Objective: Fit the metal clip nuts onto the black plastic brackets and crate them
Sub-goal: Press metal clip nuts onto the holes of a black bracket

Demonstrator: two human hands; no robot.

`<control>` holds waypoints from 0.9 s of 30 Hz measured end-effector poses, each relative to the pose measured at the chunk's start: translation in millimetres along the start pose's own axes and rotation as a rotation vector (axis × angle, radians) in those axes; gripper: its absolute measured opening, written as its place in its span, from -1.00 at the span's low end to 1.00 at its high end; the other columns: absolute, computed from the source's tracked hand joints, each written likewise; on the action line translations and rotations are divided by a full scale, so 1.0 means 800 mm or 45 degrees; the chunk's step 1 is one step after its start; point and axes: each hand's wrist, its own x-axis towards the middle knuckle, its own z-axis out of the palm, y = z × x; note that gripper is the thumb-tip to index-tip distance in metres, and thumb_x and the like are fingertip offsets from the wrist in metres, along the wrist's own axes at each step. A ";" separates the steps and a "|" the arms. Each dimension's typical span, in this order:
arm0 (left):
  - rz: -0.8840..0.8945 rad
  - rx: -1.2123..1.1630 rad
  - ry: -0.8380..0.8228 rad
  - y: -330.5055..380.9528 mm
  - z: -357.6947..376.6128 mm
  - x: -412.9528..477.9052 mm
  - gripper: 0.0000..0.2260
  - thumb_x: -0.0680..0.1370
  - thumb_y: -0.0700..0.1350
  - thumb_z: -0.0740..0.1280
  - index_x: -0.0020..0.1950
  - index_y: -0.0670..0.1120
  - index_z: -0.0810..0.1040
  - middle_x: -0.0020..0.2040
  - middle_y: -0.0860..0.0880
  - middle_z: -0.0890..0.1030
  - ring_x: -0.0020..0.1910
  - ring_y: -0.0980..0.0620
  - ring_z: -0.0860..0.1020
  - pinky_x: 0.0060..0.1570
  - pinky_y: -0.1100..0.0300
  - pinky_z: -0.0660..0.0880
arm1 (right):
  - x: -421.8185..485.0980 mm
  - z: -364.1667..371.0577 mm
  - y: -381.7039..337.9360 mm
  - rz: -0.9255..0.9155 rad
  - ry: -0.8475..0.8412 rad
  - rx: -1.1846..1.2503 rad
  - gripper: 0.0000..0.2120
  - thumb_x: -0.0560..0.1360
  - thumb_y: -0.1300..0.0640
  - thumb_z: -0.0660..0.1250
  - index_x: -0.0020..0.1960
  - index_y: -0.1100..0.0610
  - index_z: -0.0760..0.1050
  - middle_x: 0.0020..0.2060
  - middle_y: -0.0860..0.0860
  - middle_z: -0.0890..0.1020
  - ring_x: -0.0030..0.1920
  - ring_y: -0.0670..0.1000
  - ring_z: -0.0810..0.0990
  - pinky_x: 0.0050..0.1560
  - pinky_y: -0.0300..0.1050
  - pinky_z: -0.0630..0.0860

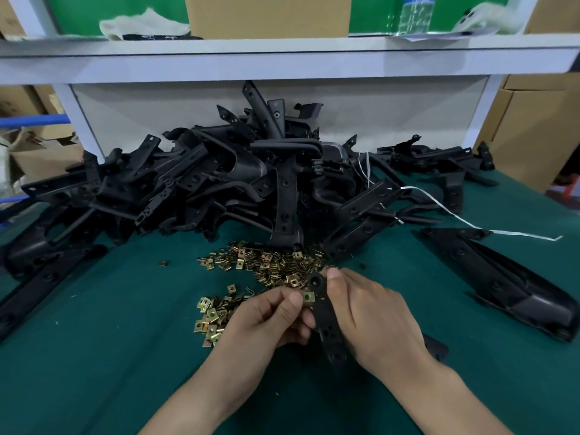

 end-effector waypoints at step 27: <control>0.019 0.071 -0.037 -0.005 -0.002 0.000 -0.74 0.54 0.13 0.34 -0.16 -0.03 0.64 -0.20 -0.05 0.61 -0.17 0.04 0.55 0.00 0.17 0.55 | 0.001 0.001 -0.005 0.034 -0.062 -0.054 -0.33 0.55 -0.19 -0.47 0.06 -0.12 0.42 -0.13 -0.15 0.50 -0.17 -0.06 0.57 -0.24 -0.11 0.49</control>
